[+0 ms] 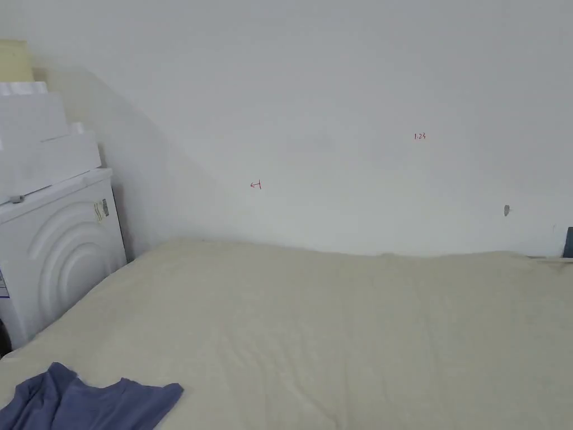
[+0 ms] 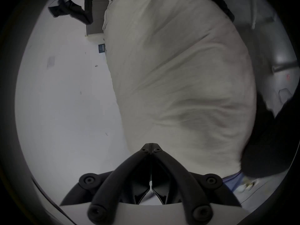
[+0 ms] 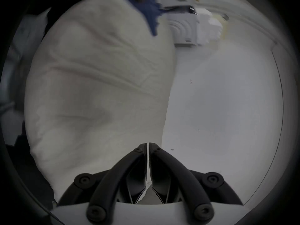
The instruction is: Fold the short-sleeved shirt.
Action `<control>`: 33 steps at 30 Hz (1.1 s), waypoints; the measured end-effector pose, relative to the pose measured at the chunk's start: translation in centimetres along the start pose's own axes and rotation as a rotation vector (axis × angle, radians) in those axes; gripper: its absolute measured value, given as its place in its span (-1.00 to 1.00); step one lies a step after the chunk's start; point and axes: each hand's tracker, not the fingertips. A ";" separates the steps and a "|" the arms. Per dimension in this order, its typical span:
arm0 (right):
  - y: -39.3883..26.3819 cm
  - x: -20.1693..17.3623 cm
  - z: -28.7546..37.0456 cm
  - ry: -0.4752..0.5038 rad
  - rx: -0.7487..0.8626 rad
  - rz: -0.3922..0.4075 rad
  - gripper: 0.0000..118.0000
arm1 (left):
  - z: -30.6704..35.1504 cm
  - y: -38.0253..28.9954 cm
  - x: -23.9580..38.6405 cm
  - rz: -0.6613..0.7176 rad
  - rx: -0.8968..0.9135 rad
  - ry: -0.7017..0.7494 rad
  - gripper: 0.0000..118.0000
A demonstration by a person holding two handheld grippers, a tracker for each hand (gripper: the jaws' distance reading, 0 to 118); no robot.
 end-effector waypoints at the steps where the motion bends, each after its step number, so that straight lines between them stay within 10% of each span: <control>1: -0.3 1.2 0.0 0.025 -0.018 -0.218 -0.95 | 0.0 0.0 -1.4 0.189 -0.013 -0.002 -1.00; 6: -7.0 6.6 0.2 0.198 0.016 -1.525 -0.95 | 1.7 -7.6 -9.9 1.614 0.096 -0.080 -1.00; 9: -9.9 5.0 0.4 0.291 0.135 -2.006 -0.95 | 2.7 -11.3 -8.9 2.059 0.306 -0.134 -1.00; 33: -6.8 5.0 2.2 0.232 0.146 -1.930 -0.95 | 3.8 -8.1 -8.1 1.931 0.196 -0.109 -1.00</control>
